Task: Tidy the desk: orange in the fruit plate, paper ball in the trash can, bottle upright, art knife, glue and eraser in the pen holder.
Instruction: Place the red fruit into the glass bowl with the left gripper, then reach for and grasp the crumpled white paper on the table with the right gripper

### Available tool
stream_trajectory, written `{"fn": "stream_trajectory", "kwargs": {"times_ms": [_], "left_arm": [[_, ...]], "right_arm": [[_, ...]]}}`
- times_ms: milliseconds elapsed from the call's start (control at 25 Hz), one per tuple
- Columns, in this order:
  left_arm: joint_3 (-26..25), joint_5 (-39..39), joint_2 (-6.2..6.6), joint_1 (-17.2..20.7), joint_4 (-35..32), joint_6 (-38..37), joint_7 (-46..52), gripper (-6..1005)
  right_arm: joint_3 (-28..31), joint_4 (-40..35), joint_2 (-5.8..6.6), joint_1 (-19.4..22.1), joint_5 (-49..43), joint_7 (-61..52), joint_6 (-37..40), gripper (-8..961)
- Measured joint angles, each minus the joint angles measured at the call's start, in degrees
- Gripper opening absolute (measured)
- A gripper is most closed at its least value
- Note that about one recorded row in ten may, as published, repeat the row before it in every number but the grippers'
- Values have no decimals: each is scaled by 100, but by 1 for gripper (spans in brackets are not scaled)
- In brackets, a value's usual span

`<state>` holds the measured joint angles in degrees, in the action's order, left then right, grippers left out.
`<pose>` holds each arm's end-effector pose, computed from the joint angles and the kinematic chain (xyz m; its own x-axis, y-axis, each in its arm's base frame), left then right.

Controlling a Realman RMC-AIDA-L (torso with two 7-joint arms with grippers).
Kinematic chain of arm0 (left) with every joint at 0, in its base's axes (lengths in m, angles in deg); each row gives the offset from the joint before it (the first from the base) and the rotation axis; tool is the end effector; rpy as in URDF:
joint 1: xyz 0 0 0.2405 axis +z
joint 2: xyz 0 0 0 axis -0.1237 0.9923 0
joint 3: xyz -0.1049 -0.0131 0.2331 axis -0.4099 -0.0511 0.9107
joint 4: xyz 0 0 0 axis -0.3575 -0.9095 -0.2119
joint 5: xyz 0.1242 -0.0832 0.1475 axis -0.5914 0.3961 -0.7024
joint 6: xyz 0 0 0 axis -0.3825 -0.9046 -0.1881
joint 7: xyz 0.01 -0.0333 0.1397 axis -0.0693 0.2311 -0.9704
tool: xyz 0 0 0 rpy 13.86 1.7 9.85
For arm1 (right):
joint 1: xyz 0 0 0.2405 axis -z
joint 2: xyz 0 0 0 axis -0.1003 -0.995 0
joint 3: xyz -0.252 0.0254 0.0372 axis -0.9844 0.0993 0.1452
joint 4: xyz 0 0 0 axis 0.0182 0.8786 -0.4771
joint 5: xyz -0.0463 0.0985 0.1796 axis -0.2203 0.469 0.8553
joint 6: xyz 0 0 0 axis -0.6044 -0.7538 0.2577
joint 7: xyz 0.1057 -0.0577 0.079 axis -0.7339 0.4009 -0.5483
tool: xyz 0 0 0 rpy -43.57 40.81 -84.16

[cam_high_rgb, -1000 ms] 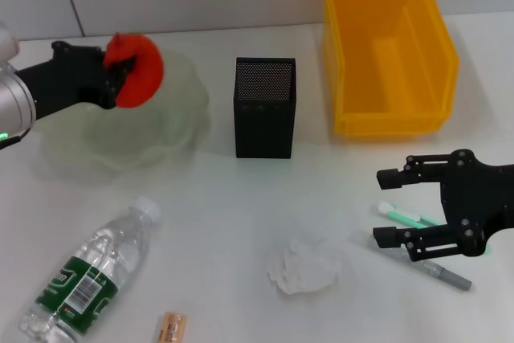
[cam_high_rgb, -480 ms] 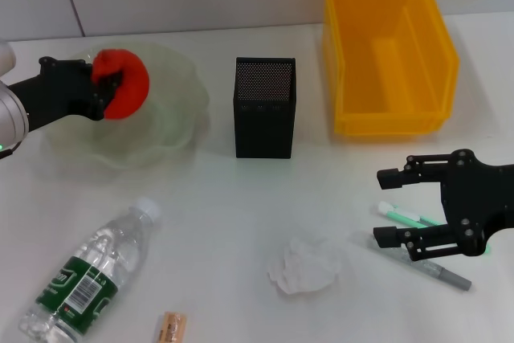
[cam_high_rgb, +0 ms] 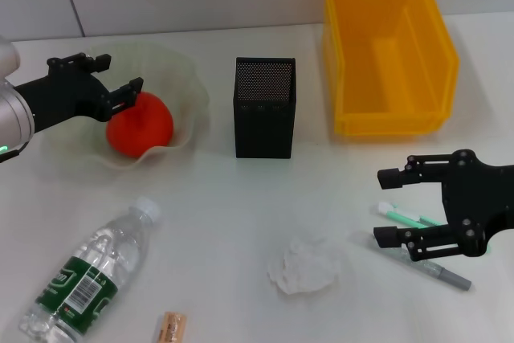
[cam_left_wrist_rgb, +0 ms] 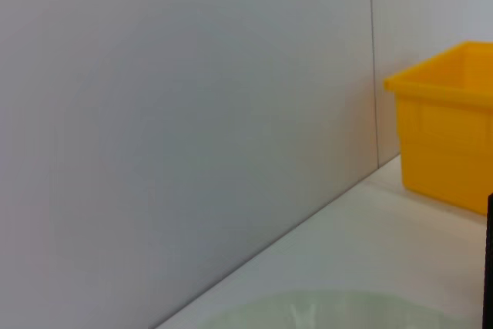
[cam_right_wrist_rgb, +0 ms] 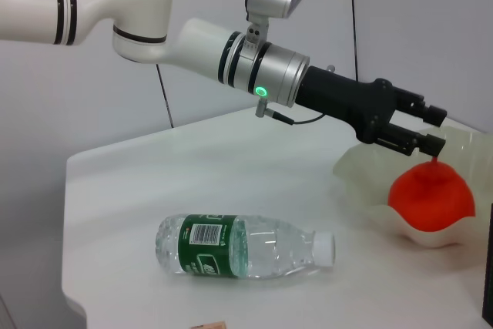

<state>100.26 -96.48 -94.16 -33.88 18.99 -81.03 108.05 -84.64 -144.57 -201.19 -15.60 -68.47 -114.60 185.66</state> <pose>-0.2569 0.3999 -0.0036 0.9139 0.1977 0.3544 0.3897 -0.6714 -0.6304 0.2392 0.2582 0.0605 0.8928 -0.2378 -0.3826 -0.3140 -0.9375 -0.1502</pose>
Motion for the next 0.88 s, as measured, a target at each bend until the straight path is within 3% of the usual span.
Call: {"fn": "stream_trajectory", "kwargs": {"times_ms": [160,320,520,560,600,760,880], "left_arm": [[-1,199,-4,13,-17,-32,-59,568],[-56,405,8,34,-44,-334,-60,736],[-413,668,40,104,-186,-1743,-55,807],[-696,667,44,115,-233,-2561,-19,814],[-696,667,44,115,-233,-2561,-19,822],[-902,617,58,208,-373,-3890,111,829],[-869,570,60,254,-451,-4154,147,829]], "right_arm": [[1,66,0,22,0,7,2,766],[85,87,0,32,6,44,3,766],[331,113,11,80,76,172,97,766],[416,122,16,86,77,201,138,766],[416,122,16,86,77,201,138,766],[586,142,20,137,31,347,204,766],[622,172,23,139,10,361,208,766]]}}
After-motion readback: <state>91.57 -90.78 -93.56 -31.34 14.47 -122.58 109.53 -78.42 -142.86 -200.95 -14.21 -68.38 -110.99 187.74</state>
